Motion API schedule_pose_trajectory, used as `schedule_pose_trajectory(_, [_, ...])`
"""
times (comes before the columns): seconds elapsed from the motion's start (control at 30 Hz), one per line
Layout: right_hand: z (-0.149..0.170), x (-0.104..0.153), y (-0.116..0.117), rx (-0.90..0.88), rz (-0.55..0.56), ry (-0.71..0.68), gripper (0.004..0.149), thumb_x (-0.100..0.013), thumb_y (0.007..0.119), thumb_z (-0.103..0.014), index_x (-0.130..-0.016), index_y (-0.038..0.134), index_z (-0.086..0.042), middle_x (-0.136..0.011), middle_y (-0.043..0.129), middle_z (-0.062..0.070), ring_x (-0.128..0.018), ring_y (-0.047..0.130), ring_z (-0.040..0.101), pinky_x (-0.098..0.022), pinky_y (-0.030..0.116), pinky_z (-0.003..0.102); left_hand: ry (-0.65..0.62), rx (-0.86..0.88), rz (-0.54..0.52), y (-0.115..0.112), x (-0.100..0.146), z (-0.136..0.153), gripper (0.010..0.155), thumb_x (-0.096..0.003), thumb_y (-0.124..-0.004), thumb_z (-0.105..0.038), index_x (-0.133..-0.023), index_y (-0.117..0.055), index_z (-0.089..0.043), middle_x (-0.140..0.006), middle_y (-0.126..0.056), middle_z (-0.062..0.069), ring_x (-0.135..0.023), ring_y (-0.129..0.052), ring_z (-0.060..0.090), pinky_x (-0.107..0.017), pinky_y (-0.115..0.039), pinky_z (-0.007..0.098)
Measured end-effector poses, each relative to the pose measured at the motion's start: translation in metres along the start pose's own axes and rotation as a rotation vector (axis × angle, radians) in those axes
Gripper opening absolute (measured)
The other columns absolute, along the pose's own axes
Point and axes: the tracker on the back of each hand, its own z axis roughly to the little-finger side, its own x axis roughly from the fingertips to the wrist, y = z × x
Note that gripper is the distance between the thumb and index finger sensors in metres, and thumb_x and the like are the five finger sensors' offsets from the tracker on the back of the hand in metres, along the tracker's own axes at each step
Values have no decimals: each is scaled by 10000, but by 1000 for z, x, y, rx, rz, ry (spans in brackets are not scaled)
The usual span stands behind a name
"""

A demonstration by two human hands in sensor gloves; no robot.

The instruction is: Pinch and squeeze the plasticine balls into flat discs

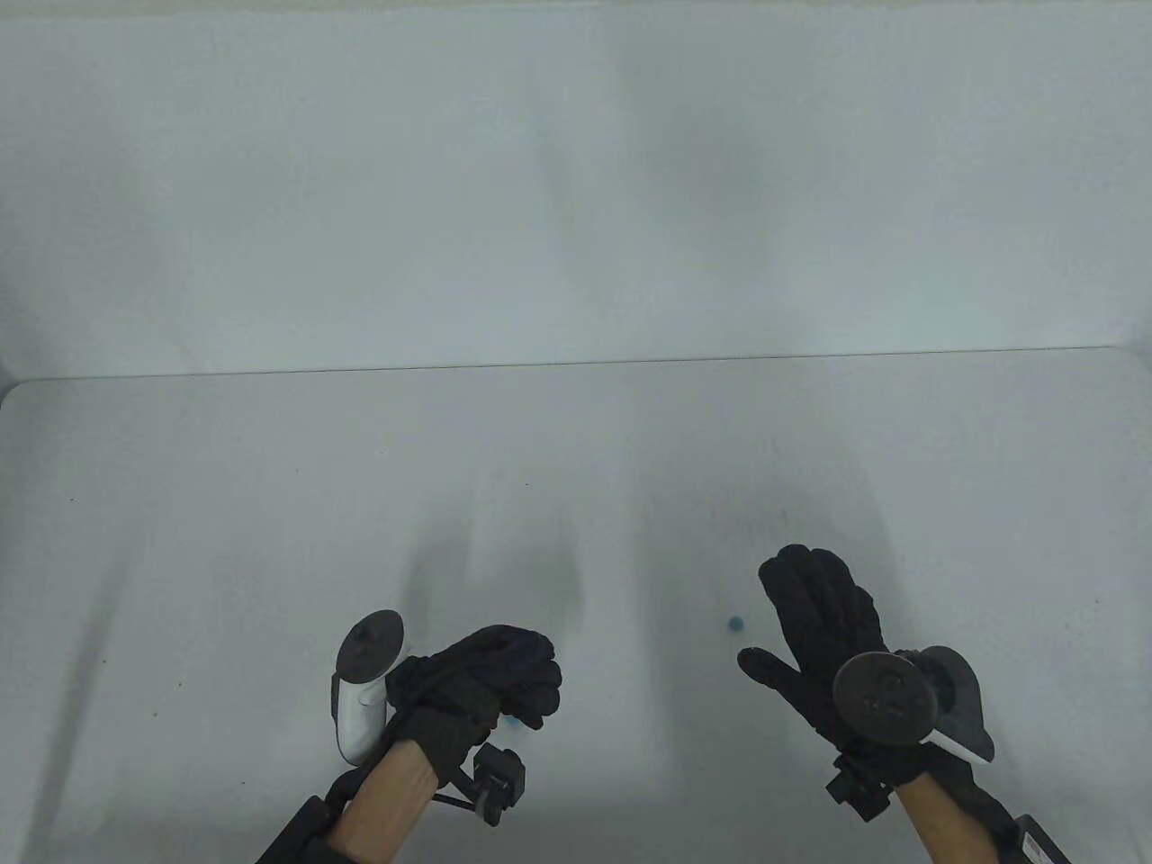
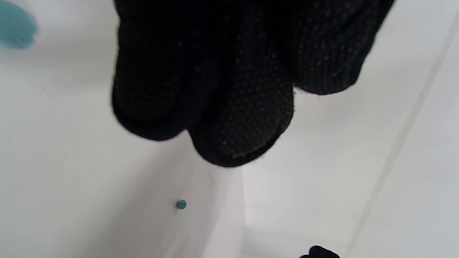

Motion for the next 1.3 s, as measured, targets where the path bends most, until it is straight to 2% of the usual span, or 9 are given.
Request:
schedule_pose_trajectory(0.17, [1,0,0,-2,-4,1,817,-559,497,-642,-1160,319,-118,-1225,309,195,-1100,355,528,-705,456,735,77,115,27,1,-3,12,490,-533,-740,-301,-952,-682,-54,-817,-863,114,-619,-1001,227,-530,-870,389])
schedule_pose_trajectory(0.27, [2,0,0,-6,-4,2,816,-559,497,-643,-1160,321,-120,-1226,307,196,-1100,353,529,-706,453,735,53,170,92,0,-4,13,710,-541,-703,-435,-1050,-520,24,-948,-720,207,-761,-892,327,-615,-778,459])
schedule_pose_trajectory(0.4, [2,0,0,-4,-3,3,817,-558,497,-643,-1160,321,-119,-1226,309,197,-1100,354,528,-705,455,735,50,185,69,2,-3,14,732,-528,-676,-523,-1028,-611,8,-889,-810,177,-706,-949,315,-585,-809,462])
schedule_pose_trajectory(0.6, [1,0,0,-5,-6,0,817,-558,496,-643,-1160,323,-119,-1226,307,196,-1100,353,528,-706,454,735,55,91,1,7,-2,11,480,-529,-738,-402,-873,-815,-76,-712,-969,74,-530,-1070,211,-471,-923,388])
schedule_pose_trajectory(0.9, [0,1,1,-3,-4,-3,818,-559,496,-643,-1160,320,-118,-1226,306,196,-1100,350,529,-705,454,735,29,34,-31,6,2,4,427,-505,-765,-401,-764,-908,-93,-563,-1044,36,-368,-1123,139,-360,-984,321])
schedule_pose_trajectory(1.03, [0,1,0,-4,4,-6,818,-558,496,-644,-1160,321,-119,-1226,308,195,-1100,352,530,-705,453,736,15,89,19,9,0,9,524,-534,-678,-467,-889,-807,-104,-779,-969,90,-602,-1067,259,-507,-903,397])
schedule_pose_trajectory(1.07, [0,1,0,-4,1,-5,817,-558,496,-644,-1160,321,-119,-1226,306,195,-1100,353,528,-705,454,735,11,147,92,7,-2,12,764,-523,-640,-553,-1019,-674,28,-913,-854,222,-733,-983,358,-579,-832,460])
schedule_pose_trajectory(1.13, [0,1,0,-2,2,-5,818,-557,496,-645,-1160,322,-119,-1226,309,196,-1100,354,528,-704,455,736,21,211,137,5,-2,16,888,-523,-586,-624,-1093,-533,55,-1032,-707,283,-869,-855,452,-641,-755,519])
schedule_pose_trajectory(1.3, [0,1,0,-2,-4,-3,818,-558,496,-644,-1160,321,-119,-1226,308,195,-1099,354,530,-704,453,737,50,137,92,4,-3,17,736,-537,-618,-582,-994,-700,-12,-893,-879,179,-740,-992,348,-573,-839,446])
